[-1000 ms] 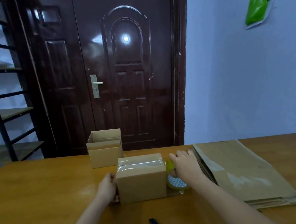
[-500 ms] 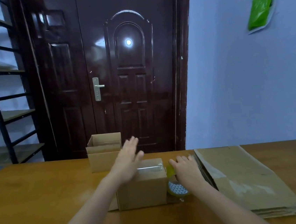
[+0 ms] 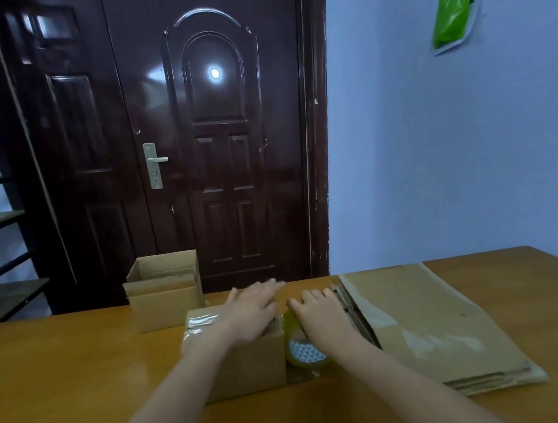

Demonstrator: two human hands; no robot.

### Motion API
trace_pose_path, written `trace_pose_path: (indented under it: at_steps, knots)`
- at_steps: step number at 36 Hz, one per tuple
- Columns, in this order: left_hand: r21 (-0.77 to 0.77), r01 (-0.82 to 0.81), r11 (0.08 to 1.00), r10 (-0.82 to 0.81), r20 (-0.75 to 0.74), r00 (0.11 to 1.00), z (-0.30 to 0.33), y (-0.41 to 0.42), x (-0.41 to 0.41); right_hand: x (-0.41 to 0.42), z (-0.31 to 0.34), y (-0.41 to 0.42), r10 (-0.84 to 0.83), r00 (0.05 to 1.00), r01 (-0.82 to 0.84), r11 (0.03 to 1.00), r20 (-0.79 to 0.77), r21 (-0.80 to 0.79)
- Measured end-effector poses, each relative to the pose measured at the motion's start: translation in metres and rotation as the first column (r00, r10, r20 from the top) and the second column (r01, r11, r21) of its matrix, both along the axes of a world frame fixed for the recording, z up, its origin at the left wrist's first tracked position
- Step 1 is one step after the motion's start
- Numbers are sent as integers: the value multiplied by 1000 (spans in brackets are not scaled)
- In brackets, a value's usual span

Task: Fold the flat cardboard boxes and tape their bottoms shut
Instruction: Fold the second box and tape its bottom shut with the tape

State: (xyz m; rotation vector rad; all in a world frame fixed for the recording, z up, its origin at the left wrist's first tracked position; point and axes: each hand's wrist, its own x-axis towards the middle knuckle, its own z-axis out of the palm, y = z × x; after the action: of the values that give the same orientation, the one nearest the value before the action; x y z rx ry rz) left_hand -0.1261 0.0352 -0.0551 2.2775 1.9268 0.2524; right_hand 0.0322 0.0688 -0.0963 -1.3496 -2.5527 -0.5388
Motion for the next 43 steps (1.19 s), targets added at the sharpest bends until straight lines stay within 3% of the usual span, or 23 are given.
trace_pose_path:
  at_steps: [9,14,20,33,35,40,42,43]
  knots:
    - [-79,64,995,-80,-221,972,-4,-5,2,3,-2,1,26,997,-27,999,-77,-20]
    - [-22,93,995,-96,-214,972,-1,-10,-6,6,7,0,16,999,-17,999,-28,-40]
    - [10,105,994,-101,-180,978,-4,-22,-30,-1,9,-8,90,993,-91,996,-76,-8]
    - [-16,116,993,-117,-218,969,-4,-31,-34,-4,6,-14,-27,910,-160,898,-414,-410]
    - [-13,120,993,-120,-216,969,-4,-30,-35,-2,10,-19,13,881,-197,919,-473,-342]
    - [-51,105,993,-113,-202,973,-4,-30,-35,-1,4,-49,186,718,-187,980,-670,72]
    - [-62,105,993,-116,-205,972,-3,-30,-35,-3,-5,-65,216,709,-183,976,-671,121]
    - [-64,111,992,-122,-205,971,-4,-30,-35,-4,-9,-73,203,713,-210,975,-671,71]
